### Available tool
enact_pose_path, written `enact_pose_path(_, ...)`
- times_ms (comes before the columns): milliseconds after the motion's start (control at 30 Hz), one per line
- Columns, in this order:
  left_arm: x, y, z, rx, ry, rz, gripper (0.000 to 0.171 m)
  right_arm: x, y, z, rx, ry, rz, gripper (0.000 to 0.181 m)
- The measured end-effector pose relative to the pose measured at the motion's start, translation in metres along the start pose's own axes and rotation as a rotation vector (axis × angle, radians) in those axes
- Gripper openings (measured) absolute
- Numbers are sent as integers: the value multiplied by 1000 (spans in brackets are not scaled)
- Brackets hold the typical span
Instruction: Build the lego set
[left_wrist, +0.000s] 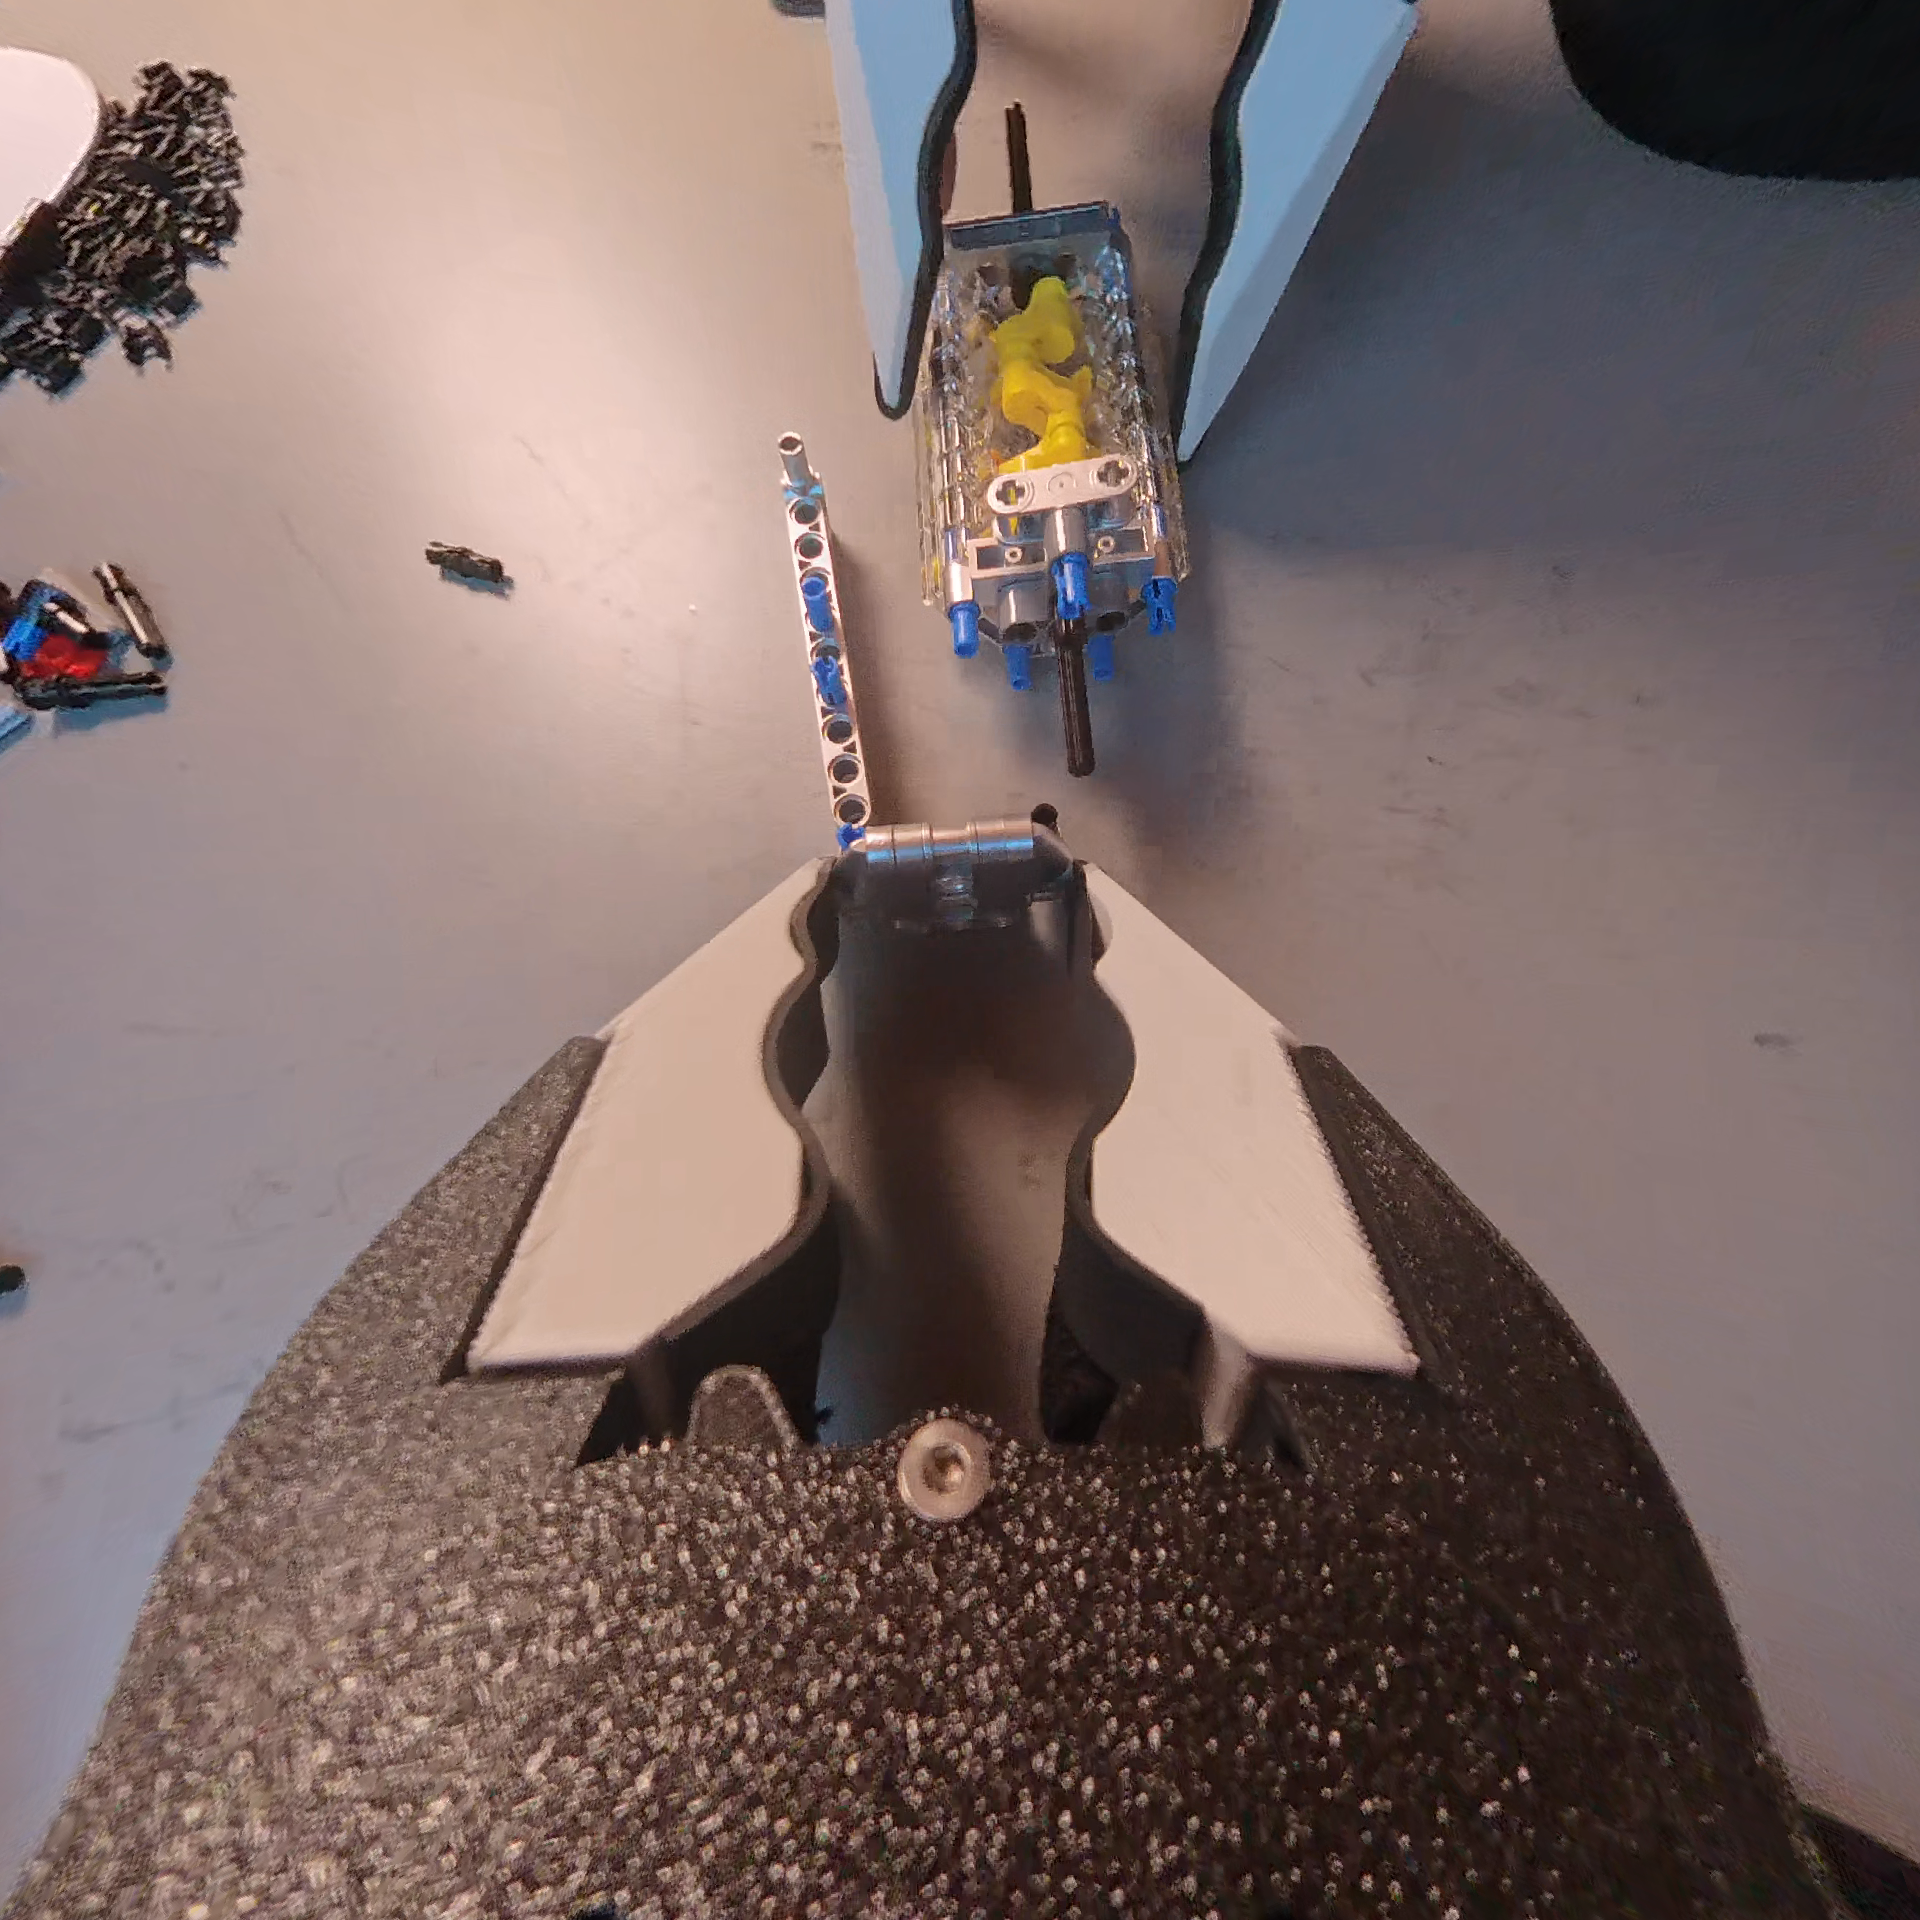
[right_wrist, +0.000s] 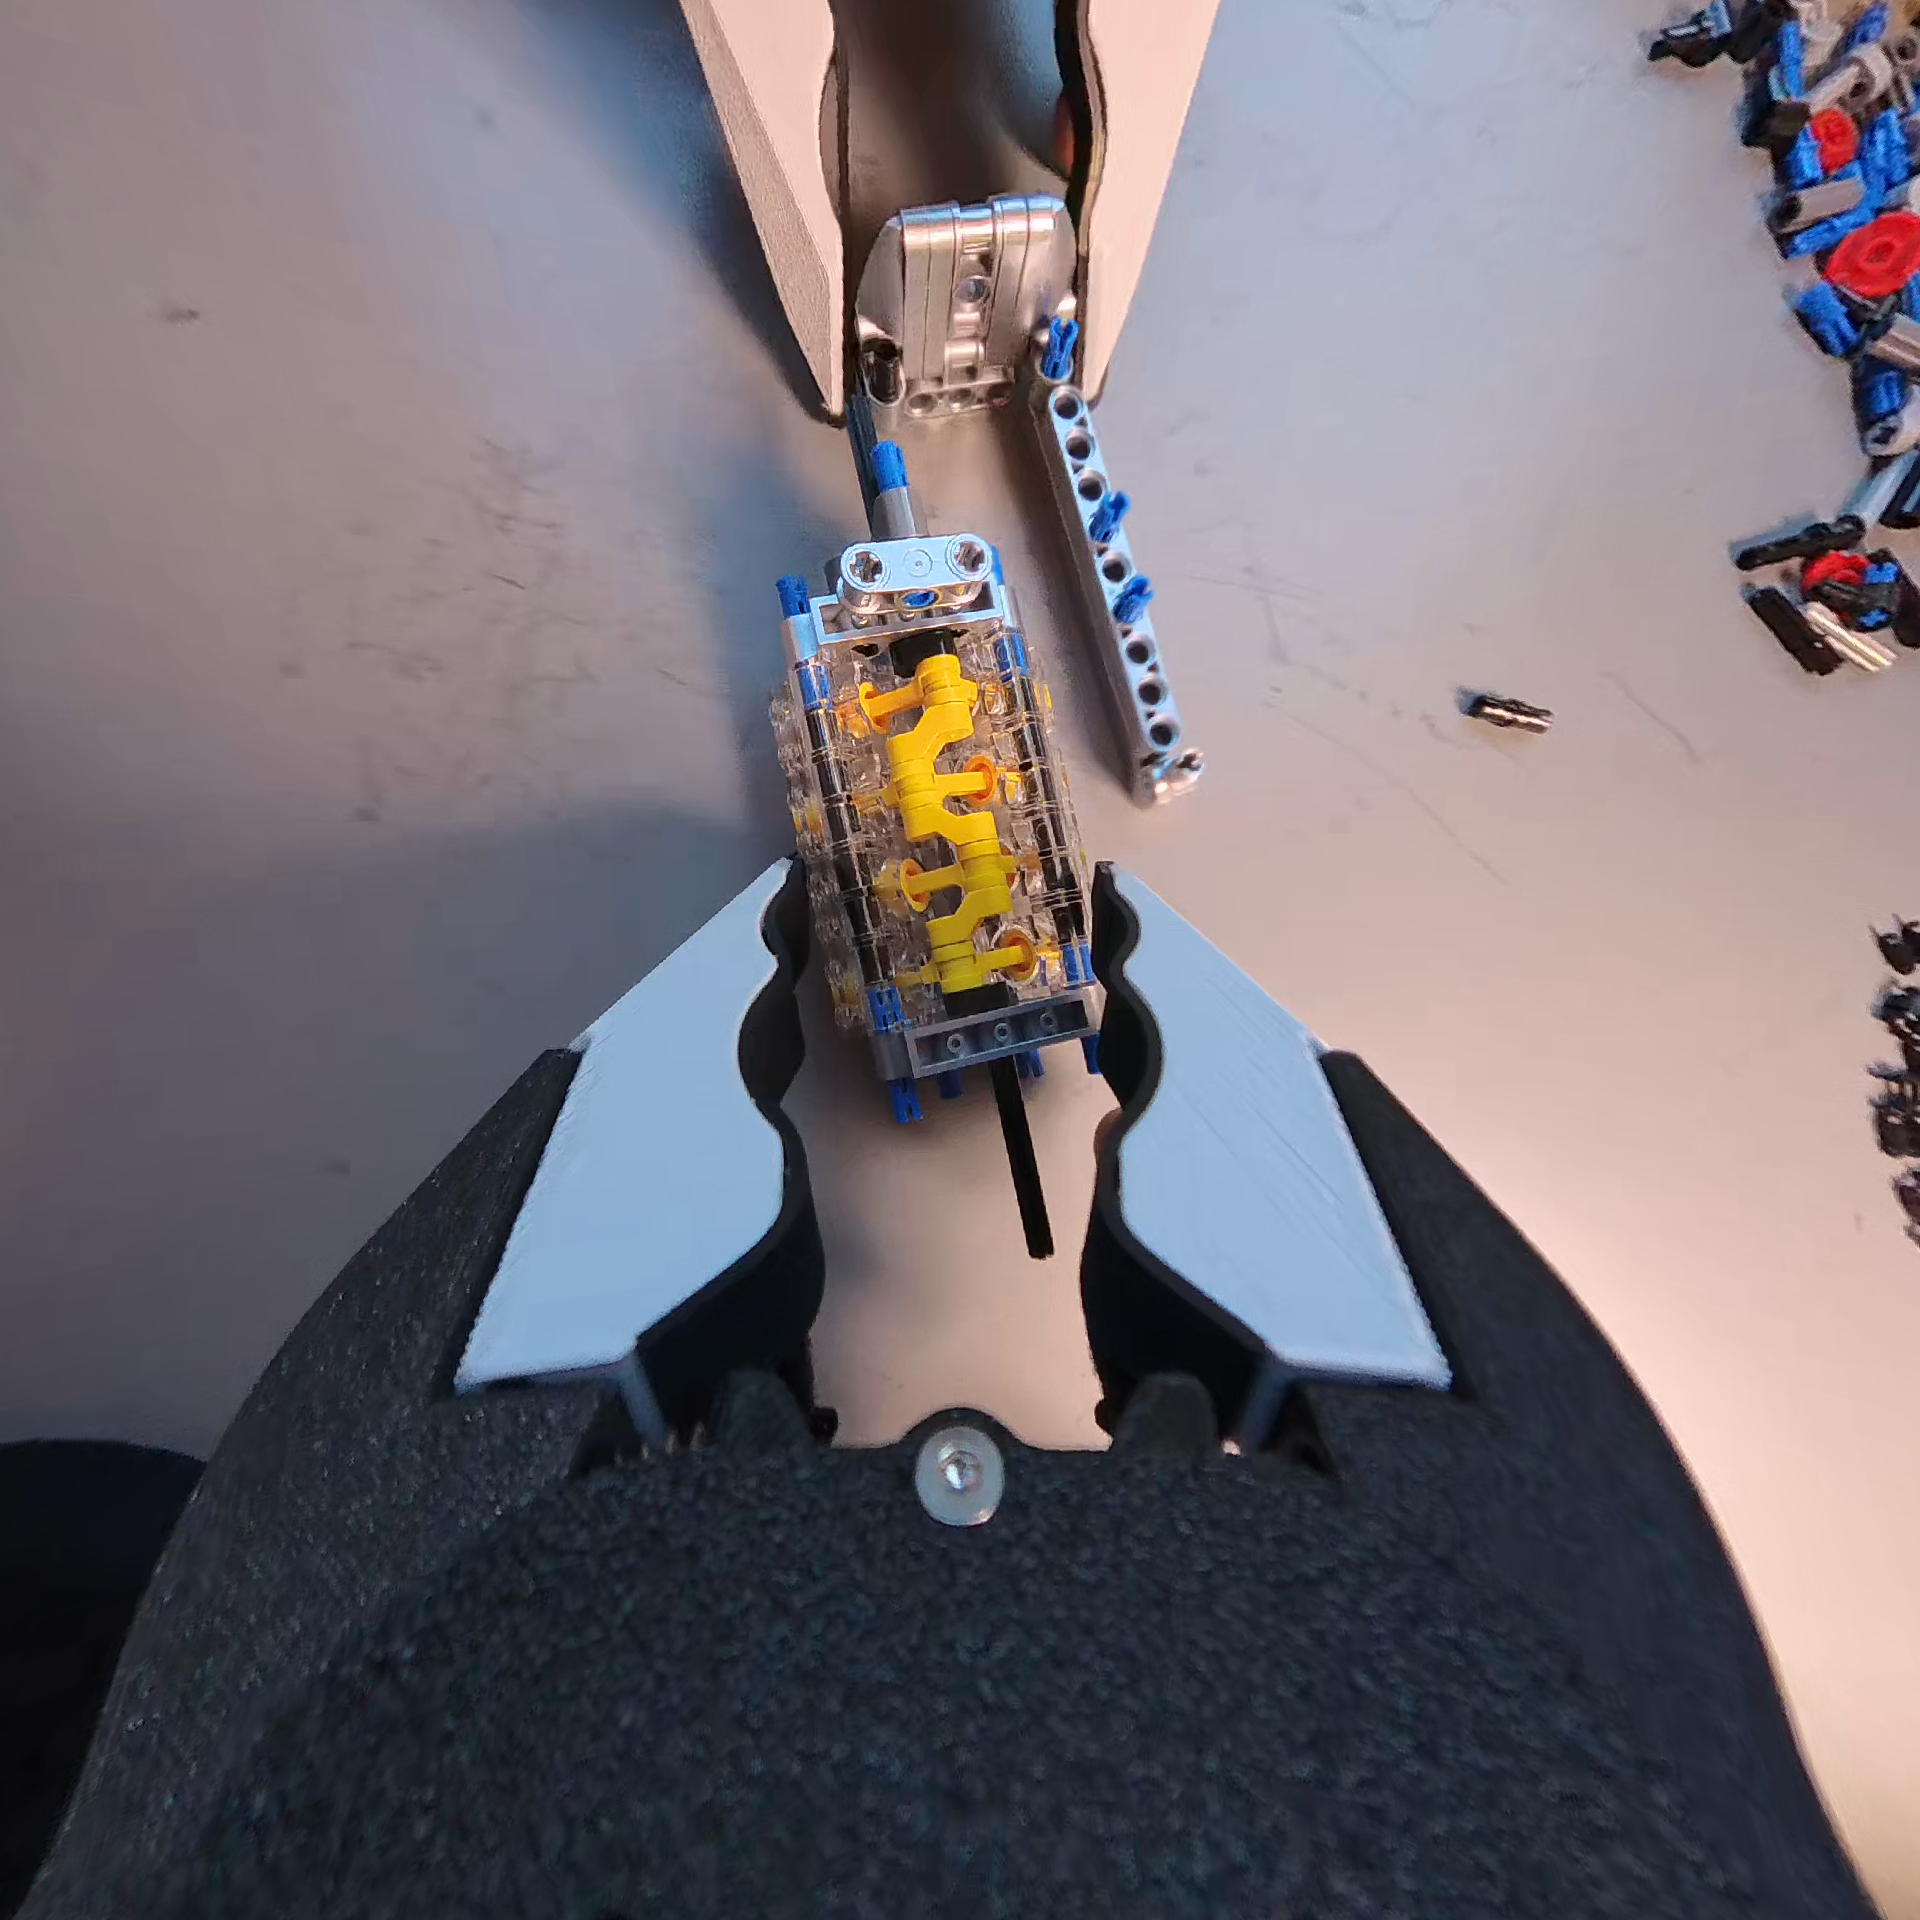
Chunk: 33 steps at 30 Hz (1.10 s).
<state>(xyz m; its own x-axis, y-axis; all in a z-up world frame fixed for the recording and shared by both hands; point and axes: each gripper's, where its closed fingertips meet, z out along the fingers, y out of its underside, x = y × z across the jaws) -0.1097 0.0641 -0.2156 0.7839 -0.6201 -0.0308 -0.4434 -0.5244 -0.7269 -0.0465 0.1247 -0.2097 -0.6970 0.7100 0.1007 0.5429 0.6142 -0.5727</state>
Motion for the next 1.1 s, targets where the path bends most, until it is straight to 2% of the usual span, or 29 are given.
enact_pose_path(167, 12, 0, 0, 4, 87, 60, 42, -6, -4, 2, 7, 21, 6, 54)
enact_pose_path(333, 13, 0, 0, 8, 75, 81, 43, -7, -5, 3, 31, 109, 61, 54)
enact_pose_path(433, 10, 0, 0, 9, 47, 80, 50, -9, -9, 5, 48, 145, 78, 54)
enact_pose_path(833, 11, -4, 2, 11, 30, 67, 45, -9, -17, 10, 78, 140, 68, 53)
enact_pose_path(967, 9, -8, -3, 51, 38, 45, 44, -10, -20, 1, 119, 132, 59, 55)
enact_pose_path(1100, 8, -12, -9, 94, 44, 34, 44, -9, -12, 1, 95, 135, 58, 51)
